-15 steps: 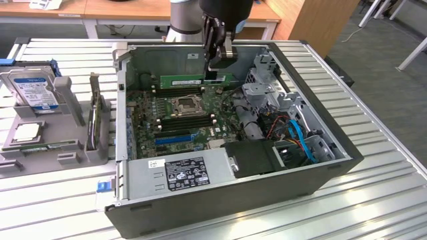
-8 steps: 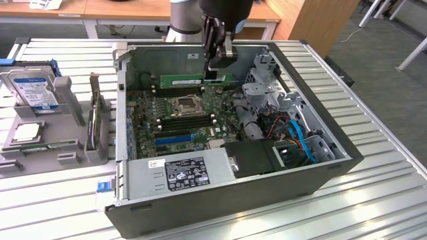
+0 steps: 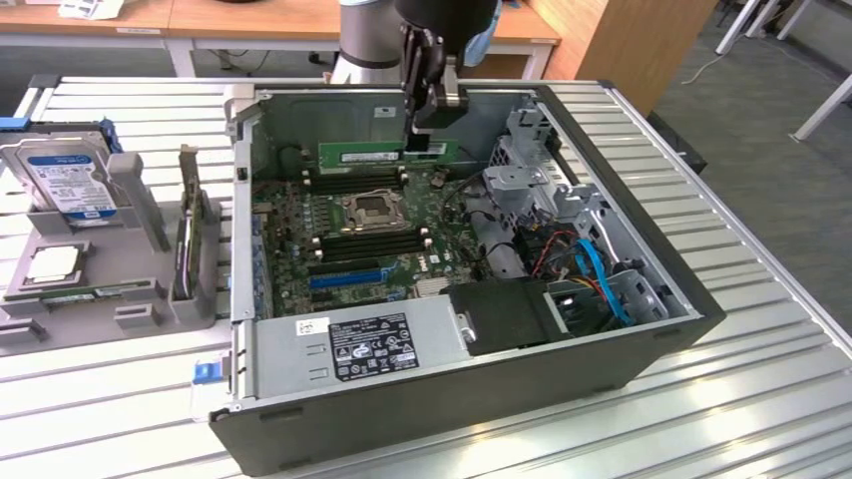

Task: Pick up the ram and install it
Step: 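Pick up the ram and move it above insertion slot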

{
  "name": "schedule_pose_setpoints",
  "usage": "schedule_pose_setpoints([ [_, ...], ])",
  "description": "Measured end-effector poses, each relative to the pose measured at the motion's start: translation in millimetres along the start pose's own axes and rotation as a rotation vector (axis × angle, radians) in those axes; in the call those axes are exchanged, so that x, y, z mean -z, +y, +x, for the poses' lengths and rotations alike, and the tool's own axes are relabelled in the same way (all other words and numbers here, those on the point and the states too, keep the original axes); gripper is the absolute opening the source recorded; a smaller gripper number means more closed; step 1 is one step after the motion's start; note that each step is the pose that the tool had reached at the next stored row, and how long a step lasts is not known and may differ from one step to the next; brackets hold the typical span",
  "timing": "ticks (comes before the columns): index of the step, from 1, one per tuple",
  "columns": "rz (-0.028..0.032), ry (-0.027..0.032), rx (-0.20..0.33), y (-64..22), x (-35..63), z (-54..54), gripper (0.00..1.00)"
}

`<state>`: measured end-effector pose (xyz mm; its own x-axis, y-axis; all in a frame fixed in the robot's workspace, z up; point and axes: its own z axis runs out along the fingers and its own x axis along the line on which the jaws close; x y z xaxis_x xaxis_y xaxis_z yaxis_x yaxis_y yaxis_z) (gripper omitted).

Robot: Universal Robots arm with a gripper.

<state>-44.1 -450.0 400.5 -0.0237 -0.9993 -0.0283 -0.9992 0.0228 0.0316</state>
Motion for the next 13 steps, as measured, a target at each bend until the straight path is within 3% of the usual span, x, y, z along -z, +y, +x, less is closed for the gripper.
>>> schedule_pose_setpoints([
  [13, 0.0, -0.0001, 0.0, 0.6, -1.9, -25.4, 0.11],
])
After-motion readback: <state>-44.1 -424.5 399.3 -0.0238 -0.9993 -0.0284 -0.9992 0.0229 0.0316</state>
